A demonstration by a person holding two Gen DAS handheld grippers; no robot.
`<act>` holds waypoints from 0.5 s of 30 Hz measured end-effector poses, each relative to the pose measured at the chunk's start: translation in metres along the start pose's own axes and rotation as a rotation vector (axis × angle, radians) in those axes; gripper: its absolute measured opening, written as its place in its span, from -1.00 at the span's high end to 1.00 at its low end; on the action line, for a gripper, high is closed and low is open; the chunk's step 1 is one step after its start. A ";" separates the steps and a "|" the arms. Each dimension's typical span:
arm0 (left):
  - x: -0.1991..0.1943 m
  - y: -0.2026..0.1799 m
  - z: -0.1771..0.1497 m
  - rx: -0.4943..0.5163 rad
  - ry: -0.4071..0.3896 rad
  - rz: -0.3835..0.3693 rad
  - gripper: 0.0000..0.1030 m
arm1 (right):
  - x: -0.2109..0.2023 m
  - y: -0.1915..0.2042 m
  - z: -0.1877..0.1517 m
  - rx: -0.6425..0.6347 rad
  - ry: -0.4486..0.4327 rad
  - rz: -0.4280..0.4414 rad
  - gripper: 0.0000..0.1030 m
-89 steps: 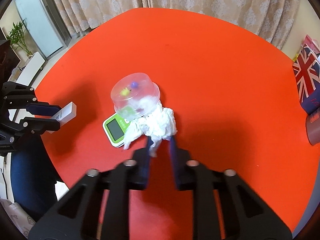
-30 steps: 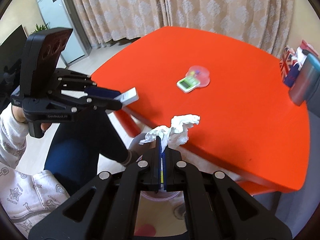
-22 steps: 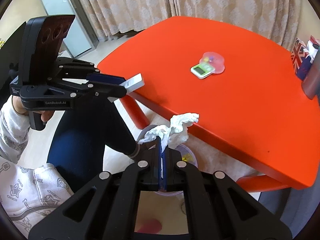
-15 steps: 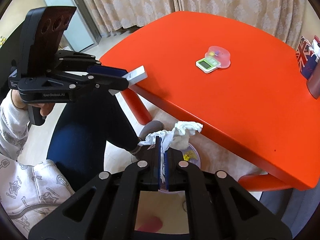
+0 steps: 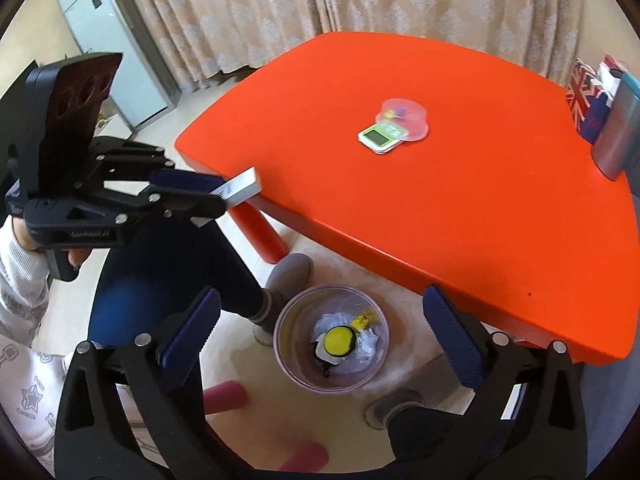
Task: Collect trash
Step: 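Lower the white card into the bin and open the left gripper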
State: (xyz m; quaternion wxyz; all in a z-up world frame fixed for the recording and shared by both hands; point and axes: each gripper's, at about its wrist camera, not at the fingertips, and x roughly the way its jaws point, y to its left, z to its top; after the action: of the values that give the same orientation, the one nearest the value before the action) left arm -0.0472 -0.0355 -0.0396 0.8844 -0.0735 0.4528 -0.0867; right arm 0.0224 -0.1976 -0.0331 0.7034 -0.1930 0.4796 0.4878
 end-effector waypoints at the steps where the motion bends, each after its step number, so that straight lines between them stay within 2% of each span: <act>1: 0.000 -0.001 0.001 0.001 0.001 -0.001 0.63 | -0.001 -0.001 0.000 0.002 -0.001 -0.005 -0.93; 15: 0.009 -0.018 -0.001 0.032 0.036 -0.028 0.63 | -0.022 -0.016 -0.005 0.059 -0.060 -0.073 -0.94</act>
State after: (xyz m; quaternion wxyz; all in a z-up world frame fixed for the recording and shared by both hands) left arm -0.0445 -0.0548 -0.0436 0.8759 -0.0638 0.4660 -0.1075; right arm 0.0328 -0.2195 -0.0201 0.7403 -0.1747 0.4651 0.4529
